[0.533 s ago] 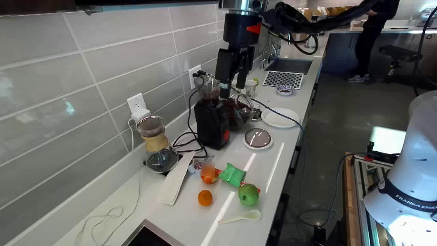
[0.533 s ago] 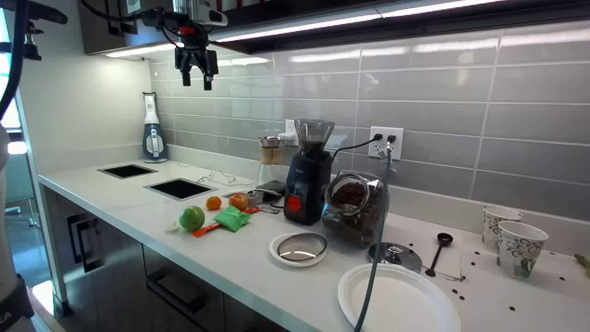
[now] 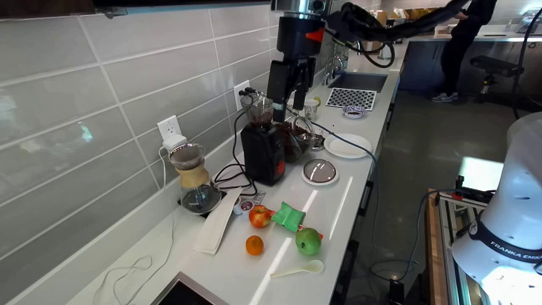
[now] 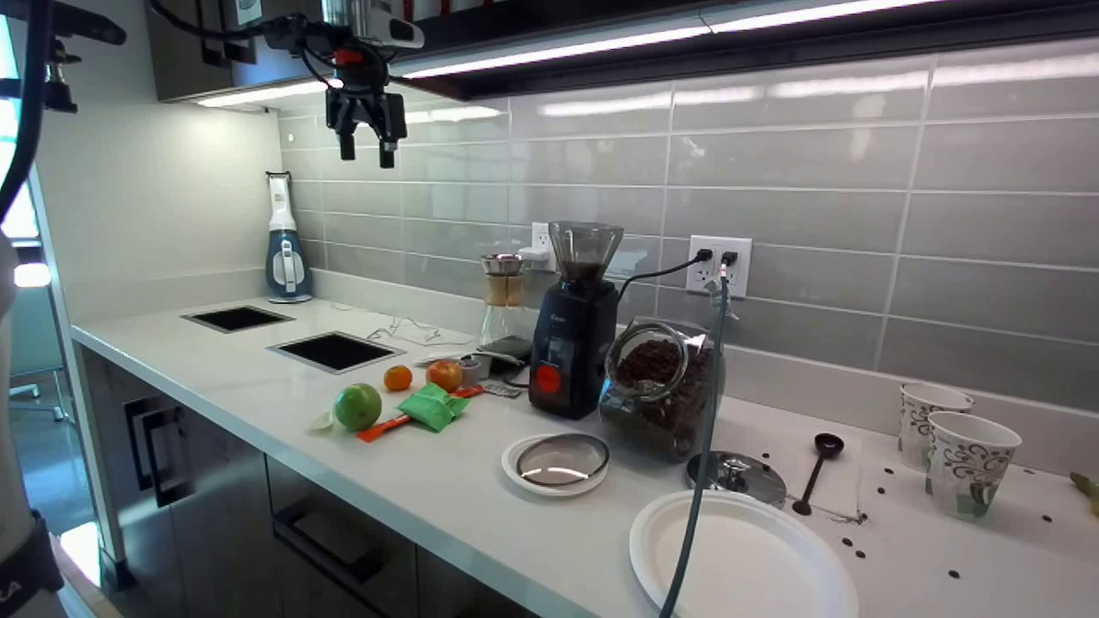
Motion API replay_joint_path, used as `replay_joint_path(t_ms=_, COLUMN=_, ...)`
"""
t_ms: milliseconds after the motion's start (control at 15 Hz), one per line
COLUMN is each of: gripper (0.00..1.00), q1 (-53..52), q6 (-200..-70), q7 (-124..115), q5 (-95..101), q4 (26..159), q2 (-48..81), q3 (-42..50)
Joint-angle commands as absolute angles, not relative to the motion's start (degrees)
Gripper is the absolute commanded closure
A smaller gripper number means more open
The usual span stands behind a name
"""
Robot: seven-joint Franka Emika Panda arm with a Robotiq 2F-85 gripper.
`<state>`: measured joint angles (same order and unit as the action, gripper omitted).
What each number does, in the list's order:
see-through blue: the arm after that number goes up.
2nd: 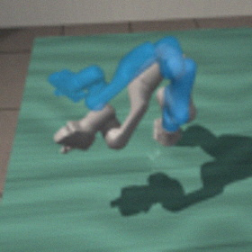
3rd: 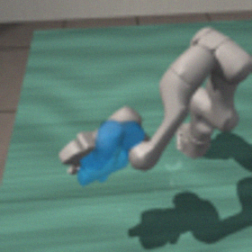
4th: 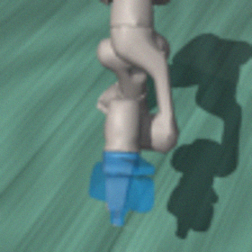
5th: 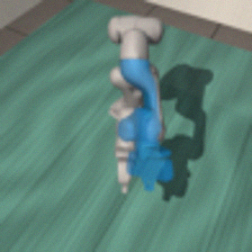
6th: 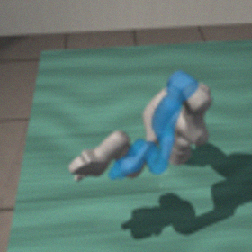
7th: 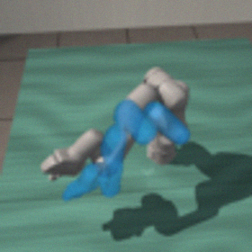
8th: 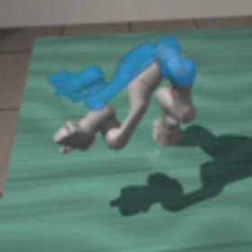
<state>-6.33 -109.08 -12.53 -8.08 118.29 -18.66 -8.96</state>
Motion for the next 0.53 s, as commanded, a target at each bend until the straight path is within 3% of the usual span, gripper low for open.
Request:
replay_joint_path(t_ms=0, gripper=0.0, q1=-5.49, q6=-107.92, q7=-13.68, q5=-6.95, q4=119.94, q2=-19.16, q3=-8.62)
replay_joint_path(t_ms=467, gripper=0.0, q1=1.5, q6=-111.38, q7=-20.65, q5=0.09, q4=136.78, q2=-28.84, q3=-5.67)
